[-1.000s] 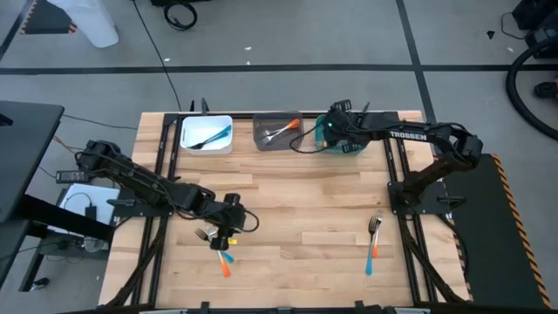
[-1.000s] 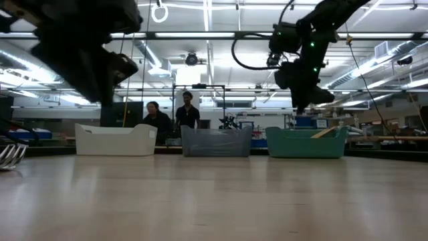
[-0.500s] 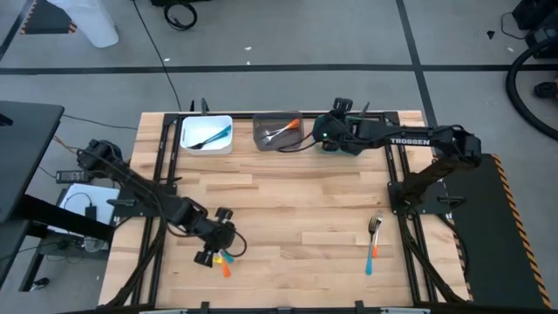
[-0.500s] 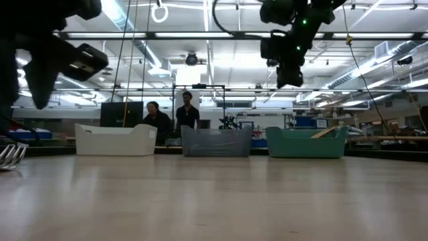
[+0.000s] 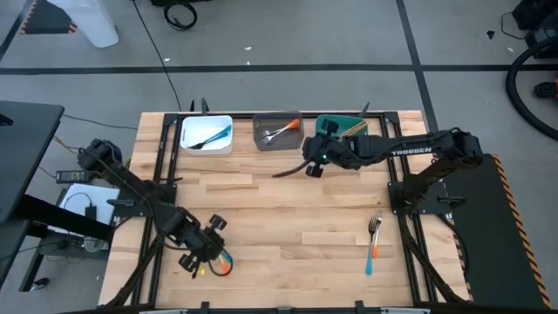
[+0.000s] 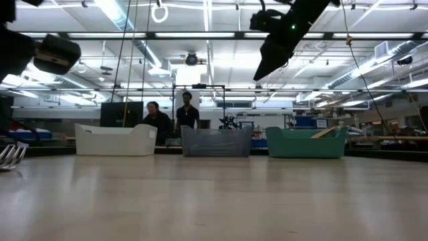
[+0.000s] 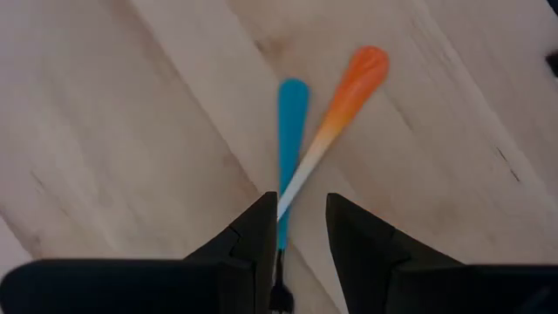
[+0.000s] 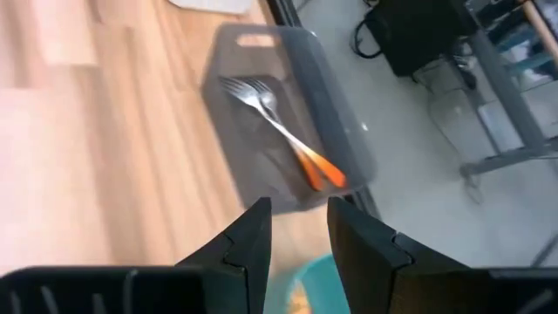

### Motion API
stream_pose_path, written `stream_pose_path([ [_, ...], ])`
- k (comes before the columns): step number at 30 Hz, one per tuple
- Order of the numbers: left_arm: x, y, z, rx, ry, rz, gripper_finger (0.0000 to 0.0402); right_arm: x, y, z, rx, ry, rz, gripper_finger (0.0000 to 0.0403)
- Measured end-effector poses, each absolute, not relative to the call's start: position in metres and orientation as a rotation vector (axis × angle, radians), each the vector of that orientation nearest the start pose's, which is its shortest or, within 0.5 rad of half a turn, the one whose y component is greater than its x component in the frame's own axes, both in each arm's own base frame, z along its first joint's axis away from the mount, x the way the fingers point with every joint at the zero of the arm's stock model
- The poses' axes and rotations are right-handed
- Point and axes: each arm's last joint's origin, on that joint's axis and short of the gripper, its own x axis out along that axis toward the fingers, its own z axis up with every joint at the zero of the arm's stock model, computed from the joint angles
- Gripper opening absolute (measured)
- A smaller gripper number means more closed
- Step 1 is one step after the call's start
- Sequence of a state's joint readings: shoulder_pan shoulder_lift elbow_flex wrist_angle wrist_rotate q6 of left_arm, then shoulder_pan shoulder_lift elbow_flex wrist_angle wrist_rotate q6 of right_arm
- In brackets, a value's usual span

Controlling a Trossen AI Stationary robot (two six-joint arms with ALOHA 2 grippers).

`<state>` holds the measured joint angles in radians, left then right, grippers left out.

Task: Sort silverware by color (type)
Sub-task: Put the orange fork into the black bin

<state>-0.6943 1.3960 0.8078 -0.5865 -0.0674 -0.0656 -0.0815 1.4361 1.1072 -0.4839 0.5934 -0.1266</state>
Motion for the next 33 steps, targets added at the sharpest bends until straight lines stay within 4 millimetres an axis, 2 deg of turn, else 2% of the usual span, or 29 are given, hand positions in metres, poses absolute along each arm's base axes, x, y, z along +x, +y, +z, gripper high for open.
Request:
stream_pose_path([
  [10, 0.194, -0.172, 0.169, 0.562, 1.112, -0.577, 0.0110, 0.300, -0.001, 0.276, -0.215, 0.763, -0.528, 0.0124],
  [19, 0.201, -0.178, 0.157, 0.615, 1.088, -0.618, 0.0110, 0.302, 0.030, 0.280, -0.170, 0.685, -0.442, 0.0124],
  [25, 0.203, -0.180, 0.149, 0.668, 1.099, -0.645, 0.0108, 0.302, 0.042, 0.282, -0.169, 0.653, -0.409, 0.0124],
  [33, 0.208, -0.174, 0.144, 0.645, 1.121, -0.643, 0.0083, 0.302, 0.050, 0.282, -0.168, 0.641, -0.389, 0.0124],
])
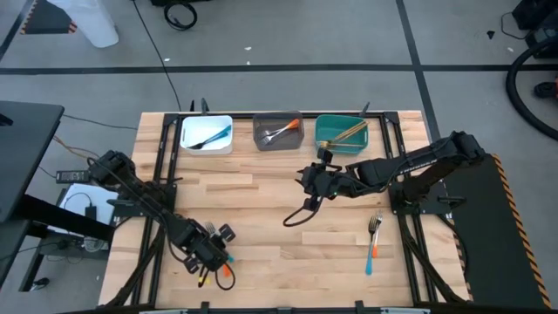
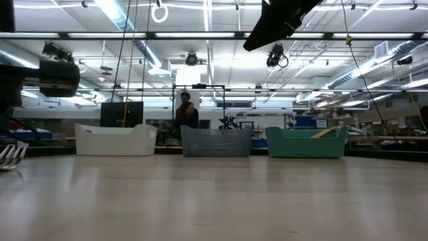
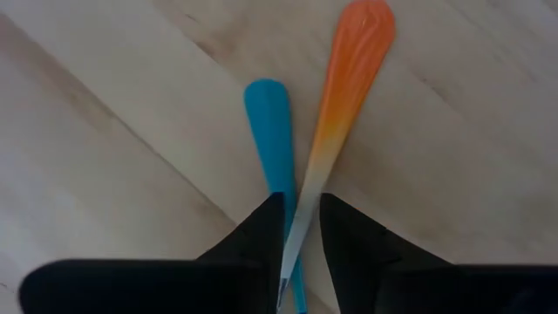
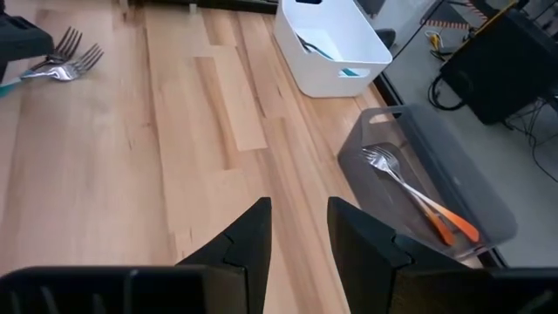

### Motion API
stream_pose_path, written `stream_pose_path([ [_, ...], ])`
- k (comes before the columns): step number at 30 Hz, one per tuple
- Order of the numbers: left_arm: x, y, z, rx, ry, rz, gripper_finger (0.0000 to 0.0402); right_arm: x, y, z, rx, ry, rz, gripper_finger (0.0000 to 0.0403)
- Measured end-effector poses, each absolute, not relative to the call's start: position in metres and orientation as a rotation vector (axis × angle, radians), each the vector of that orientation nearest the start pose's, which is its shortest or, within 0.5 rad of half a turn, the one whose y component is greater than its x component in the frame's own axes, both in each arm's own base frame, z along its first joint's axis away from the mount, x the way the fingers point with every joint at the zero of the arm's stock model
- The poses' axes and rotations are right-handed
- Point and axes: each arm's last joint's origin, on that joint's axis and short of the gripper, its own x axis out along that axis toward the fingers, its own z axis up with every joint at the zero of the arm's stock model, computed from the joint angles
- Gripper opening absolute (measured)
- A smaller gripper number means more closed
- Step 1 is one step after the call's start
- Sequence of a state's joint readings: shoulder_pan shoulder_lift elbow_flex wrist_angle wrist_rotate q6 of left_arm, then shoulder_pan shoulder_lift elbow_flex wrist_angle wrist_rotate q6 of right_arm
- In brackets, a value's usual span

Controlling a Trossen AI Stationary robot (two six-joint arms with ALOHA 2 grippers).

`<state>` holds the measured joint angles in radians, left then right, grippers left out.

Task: Sort silverware by color (type)
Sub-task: Put the orange fork into the black bin

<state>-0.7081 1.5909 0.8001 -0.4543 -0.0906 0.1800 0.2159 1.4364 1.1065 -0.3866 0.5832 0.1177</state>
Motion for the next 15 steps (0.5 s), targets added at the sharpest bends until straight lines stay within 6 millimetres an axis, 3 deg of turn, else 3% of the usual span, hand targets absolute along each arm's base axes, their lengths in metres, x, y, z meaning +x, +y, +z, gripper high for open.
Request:
stream_pose_path([
  [11, 0.2034, -0.1700, 0.1344, 0.639, 1.107, -0.669, 0.0066, 0.3014, 0.0499, 0.2819, -0.151, 0.639, -0.394, 0.0124],
  [15, 0.2032, -0.1699, 0.1339, 0.665, 1.101, -0.689, 0.0039, 0.3014, 0.0499, 0.2819, -0.150, 0.639, -0.394, 0.0124],
])
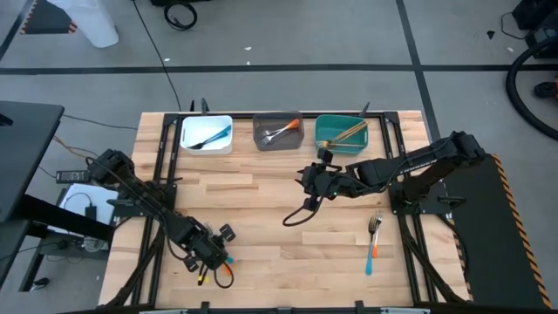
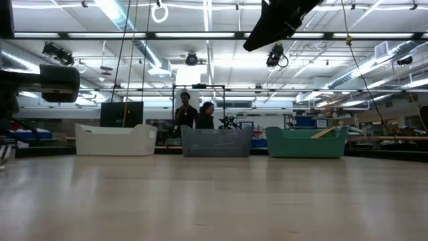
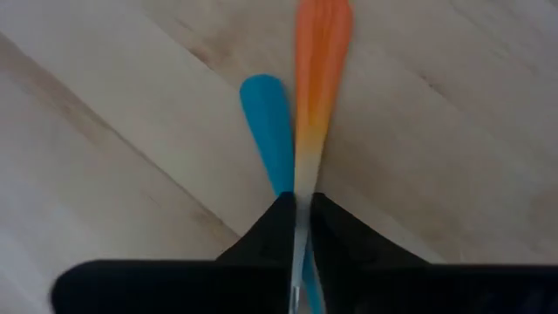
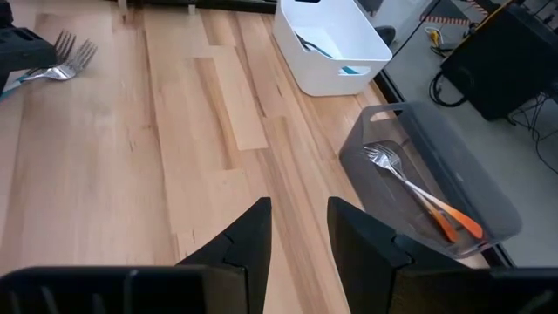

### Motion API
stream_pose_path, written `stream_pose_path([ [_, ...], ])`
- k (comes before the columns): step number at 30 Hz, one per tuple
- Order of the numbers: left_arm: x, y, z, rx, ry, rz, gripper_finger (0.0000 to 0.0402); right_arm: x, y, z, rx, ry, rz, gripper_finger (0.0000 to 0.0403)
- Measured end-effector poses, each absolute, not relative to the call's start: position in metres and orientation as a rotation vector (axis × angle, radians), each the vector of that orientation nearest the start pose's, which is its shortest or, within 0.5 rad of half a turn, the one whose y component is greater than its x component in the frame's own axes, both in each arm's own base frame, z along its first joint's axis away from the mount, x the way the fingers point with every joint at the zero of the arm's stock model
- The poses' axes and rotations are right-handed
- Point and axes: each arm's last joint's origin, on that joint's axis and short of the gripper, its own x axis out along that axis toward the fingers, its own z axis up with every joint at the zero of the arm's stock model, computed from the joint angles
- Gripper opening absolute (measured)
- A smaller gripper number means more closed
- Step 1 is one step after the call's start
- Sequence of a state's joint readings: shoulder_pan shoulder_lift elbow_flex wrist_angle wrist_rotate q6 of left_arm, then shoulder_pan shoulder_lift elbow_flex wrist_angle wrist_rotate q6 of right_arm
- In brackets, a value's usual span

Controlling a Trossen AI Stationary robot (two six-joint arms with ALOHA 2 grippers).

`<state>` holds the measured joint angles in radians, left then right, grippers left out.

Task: Sort silverware by color (type)
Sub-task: Put the orange fork into the black bin

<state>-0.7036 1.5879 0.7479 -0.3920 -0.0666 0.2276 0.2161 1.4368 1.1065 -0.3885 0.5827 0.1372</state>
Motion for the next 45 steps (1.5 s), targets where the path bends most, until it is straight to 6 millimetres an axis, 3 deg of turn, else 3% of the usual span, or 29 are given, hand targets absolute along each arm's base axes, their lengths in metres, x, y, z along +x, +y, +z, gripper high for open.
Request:
stream_pose_path([
  [5, 0.203, -0.170, 0.134, 0.676, 1.099, -0.685, 0.0007, 0.301, 0.050, 0.282, -0.132, 0.636, -0.400, 0.0124],
  [22, 0.198, -0.164, 0.150, 0.708, 1.055, -0.644, 0.0004, 0.301, 0.050, 0.282, -0.131, 0.637, -0.400, 0.0124],
  [33, 0.192, -0.156, 0.148, 0.734, 1.154, -0.561, 0.0077, 0.301, 0.050, 0.281, -0.131, 0.638, -0.400, 0.0124],
  [45, 0.192, -0.155, 0.146, 0.754, 1.174, -0.574, 0.0086, 0.301, 0.050, 0.281, -0.131, 0.637, -0.399, 0.0124],
])
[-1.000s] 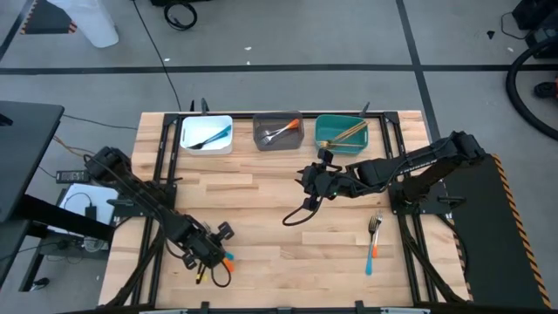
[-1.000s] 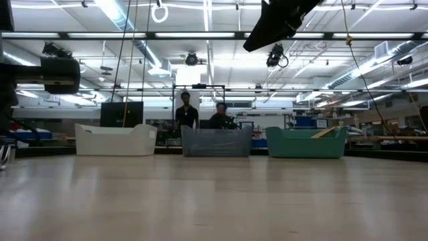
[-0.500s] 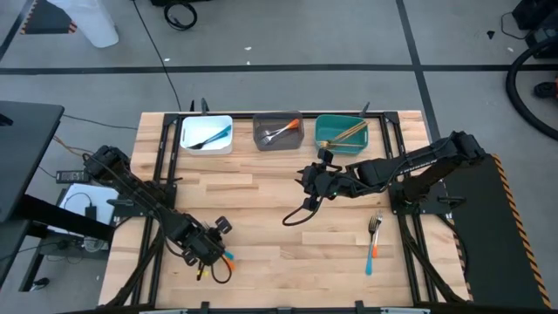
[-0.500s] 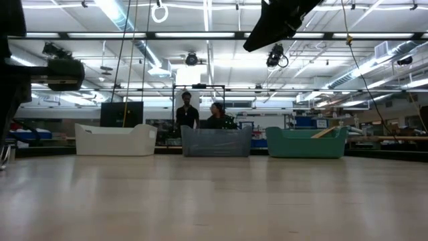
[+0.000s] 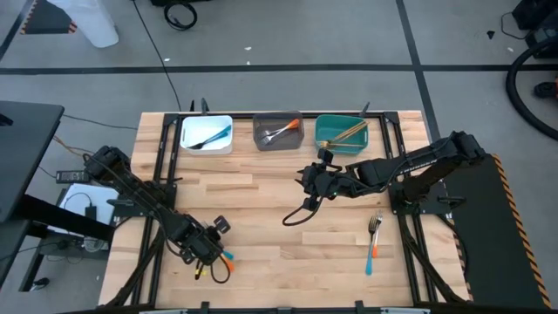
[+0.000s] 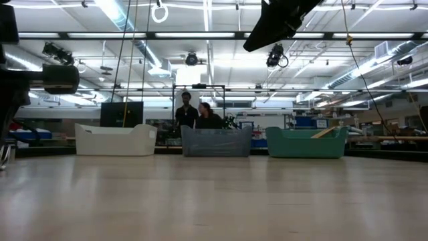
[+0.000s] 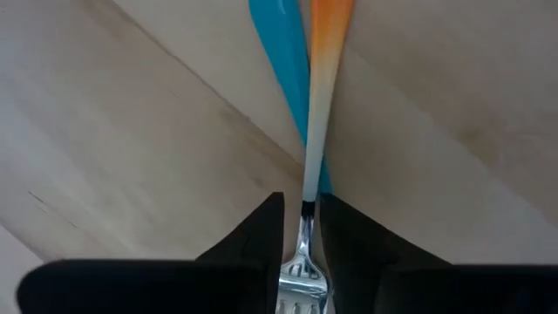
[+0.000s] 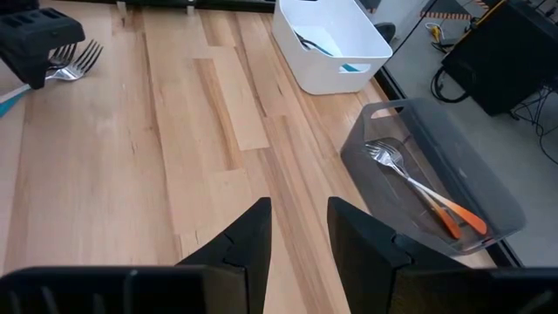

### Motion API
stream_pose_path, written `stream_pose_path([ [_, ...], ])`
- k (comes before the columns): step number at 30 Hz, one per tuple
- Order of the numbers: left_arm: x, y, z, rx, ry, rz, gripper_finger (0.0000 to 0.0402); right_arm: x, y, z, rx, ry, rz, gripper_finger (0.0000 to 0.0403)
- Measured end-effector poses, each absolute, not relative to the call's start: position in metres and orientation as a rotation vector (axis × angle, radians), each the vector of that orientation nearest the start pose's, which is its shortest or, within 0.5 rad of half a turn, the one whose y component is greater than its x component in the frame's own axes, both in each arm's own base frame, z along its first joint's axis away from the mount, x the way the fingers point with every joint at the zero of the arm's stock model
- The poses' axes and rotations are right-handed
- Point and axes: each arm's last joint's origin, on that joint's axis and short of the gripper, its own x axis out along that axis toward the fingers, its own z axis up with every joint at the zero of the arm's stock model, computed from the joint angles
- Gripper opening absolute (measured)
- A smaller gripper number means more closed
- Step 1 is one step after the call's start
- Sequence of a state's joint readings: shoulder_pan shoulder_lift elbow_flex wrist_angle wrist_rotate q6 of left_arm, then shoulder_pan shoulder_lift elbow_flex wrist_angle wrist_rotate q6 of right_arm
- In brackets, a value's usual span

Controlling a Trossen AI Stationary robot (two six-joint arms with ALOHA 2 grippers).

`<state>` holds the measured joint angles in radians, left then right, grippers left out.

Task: Sort silverware by color (type)
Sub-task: Put the orange fork into the black bin

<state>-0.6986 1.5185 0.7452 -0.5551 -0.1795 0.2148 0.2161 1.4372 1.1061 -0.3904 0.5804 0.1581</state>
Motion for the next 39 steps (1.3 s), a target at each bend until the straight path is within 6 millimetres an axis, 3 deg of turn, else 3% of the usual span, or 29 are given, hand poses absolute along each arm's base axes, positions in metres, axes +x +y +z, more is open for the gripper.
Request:
stream_pose_path([
  [10, 0.202, -0.142, 0.145, 0.694, 1.201, -0.509, 0.0074, 0.301, 0.051, 0.281, -0.123, 0.637, -0.393, 0.0124],
  [13, 0.203, -0.141, 0.145, 0.682, 1.203, -0.558, 0.0067, 0.301, 0.052, 0.281, -0.124, 0.637, -0.390, 0.0124],
  [25, 0.203, -0.141, 0.145, 0.895, 1.143, -0.683, 0.0064, 0.301, 0.053, 0.281, -0.125, 0.637, -0.385, 0.0124],
  [39, 0.201, -0.146, 0.145, 0.983, 1.105, -0.746, 0.0066, 0.301, 0.053, 0.281, -0.127, 0.637, -0.385, 0.0124],
])
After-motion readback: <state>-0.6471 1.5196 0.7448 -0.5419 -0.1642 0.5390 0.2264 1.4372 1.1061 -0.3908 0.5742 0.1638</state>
